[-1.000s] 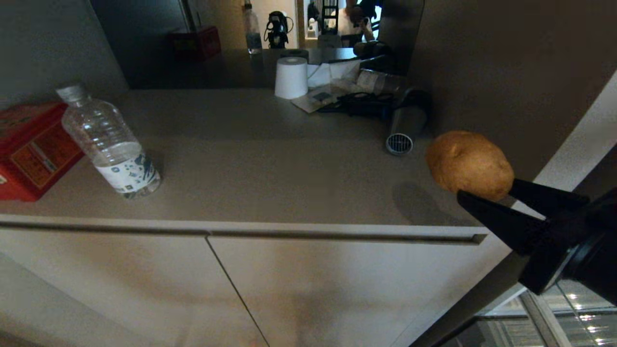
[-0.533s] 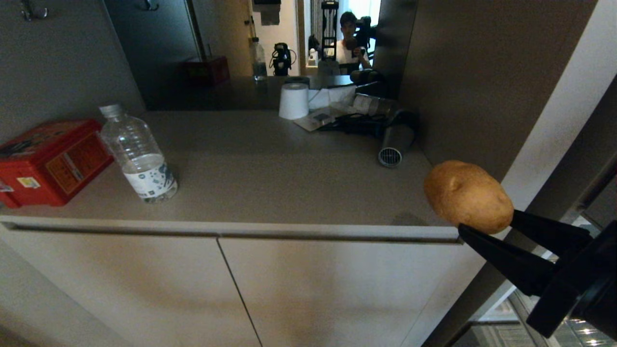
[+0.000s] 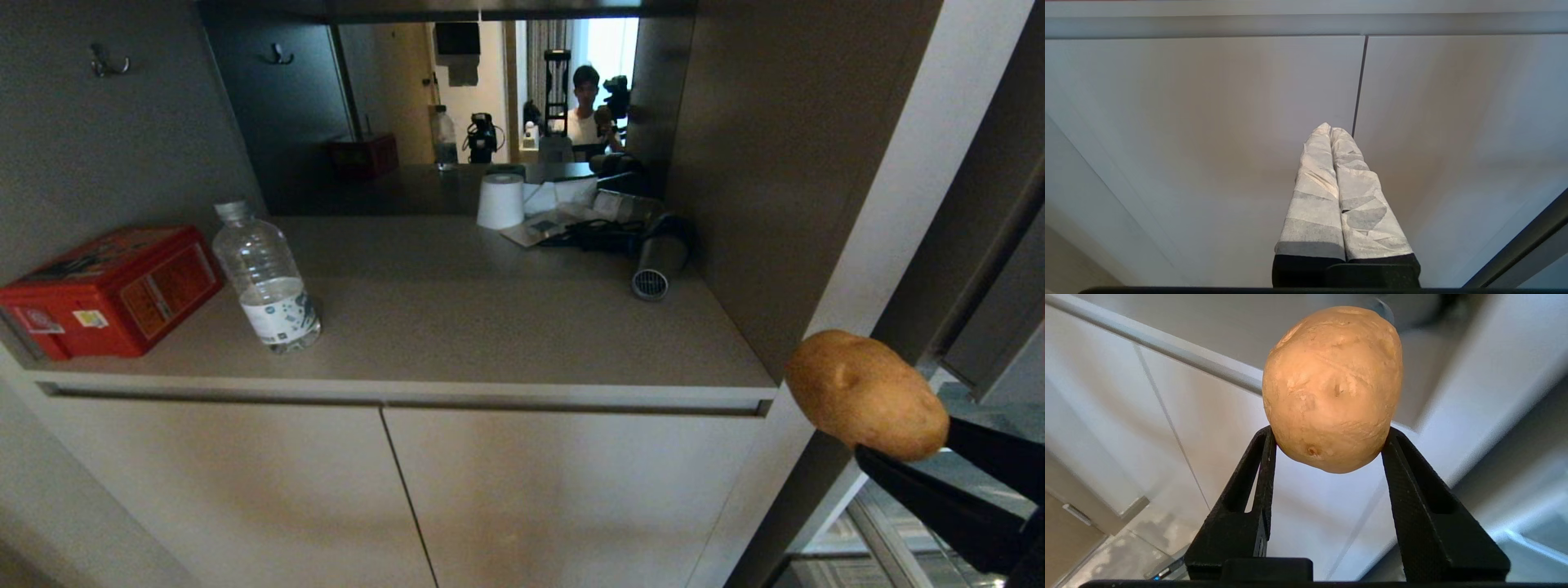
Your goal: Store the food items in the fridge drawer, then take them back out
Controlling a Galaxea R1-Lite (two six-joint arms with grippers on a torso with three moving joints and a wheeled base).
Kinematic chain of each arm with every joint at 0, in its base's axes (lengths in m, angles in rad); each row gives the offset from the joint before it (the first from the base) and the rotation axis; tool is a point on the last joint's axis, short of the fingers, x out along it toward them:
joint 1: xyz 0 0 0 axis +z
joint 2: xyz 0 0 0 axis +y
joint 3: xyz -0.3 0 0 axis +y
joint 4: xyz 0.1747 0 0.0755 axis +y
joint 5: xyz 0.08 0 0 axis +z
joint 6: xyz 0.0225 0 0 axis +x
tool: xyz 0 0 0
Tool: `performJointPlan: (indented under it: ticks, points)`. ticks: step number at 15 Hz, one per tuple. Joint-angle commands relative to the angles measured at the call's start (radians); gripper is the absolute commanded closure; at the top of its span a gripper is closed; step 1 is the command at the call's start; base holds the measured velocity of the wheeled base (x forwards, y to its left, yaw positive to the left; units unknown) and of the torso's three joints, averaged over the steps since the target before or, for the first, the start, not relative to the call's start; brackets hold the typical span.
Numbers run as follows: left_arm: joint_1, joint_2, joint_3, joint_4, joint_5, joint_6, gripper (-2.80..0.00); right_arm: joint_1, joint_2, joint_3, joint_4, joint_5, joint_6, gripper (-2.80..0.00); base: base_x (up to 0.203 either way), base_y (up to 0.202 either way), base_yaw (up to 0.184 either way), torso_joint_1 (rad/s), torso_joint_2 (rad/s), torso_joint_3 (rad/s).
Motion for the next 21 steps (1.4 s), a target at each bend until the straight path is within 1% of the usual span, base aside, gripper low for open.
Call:
performJointPlan:
  ticks: [1, 2, 5, 6, 7, 9, 12, 14, 21]
  points:
    - [0.000, 0.000, 0.009, 0.000, 0.000, 0.000, 0.00, -0.022, -0.106, 0.003, 0.091, -0.007, 0.022, 0.00, 0.000, 0.000, 0.000, 0.000, 0.00, 0.000]
    - [0.000, 0.000, 0.010, 0.000, 0.000, 0.000, 0.00, -0.042, -0.133, 0.003, 0.154, -0.008, 0.052, 0.00, 0.000, 0.000, 0.000, 0.000, 0.00, 0.000]
    - [0.000, 0.000, 0.011, 0.000, 0.000, 0.000, 0.00, -0.073, -0.139, 0.017, 0.162, -0.006, 0.059, 0.00, 0.000, 0.000, 0.000, 0.000, 0.00, 0.000]
    - [0.000, 0.000, 0.011, 0.000, 0.000, 0.000, 0.00, -0.075, -0.154, 0.037, 0.162, 0.005, 0.055, 0.00, 0.000, 0.000, 0.000, 0.000, 0.00, 0.000]
    - [0.000, 0.000, 0.009, 0.000, 0.000, 0.000, 0.00, -0.077, -0.170, 0.057, 0.163, 0.039, 0.046, 0.00, 0.000, 0.000, 0.000, 0.000, 0.00, 0.000]
    - [0.000, 0.000, 0.011, 0.000, 0.000, 0.000, 0.00, -0.109, -0.189, 0.070, 0.165, 0.077, 0.030, 0.00, 0.000, 0.000, 0.000, 0.000, 0.00, 0.000]
    - [0.000, 0.000, 0.011, 0.000, 0.000, 0.000, 0.00, -0.115, -0.207, 0.092, 0.165, 0.079, -0.020, 0.00, 0.000, 0.000, 0.000, 0.000, 0.00, 0.000]
    - [0.000, 0.000, 0.009, 0.000, 0.000, 0.000, 0.00, -0.118, -0.207, 0.101, 0.164, 0.080, -0.022, 0.00, 0.000, 0.000, 0.000, 0.000, 0.00, 0.000]
    - [0.000, 0.000, 0.011, 0.000, 0.000, 0.000, 0.00, -0.122, -0.224, 0.108, 0.165, 0.079, -0.022, 0.00, 0.001, 0.008, -0.158, 0.004, 0.00, 0.002]
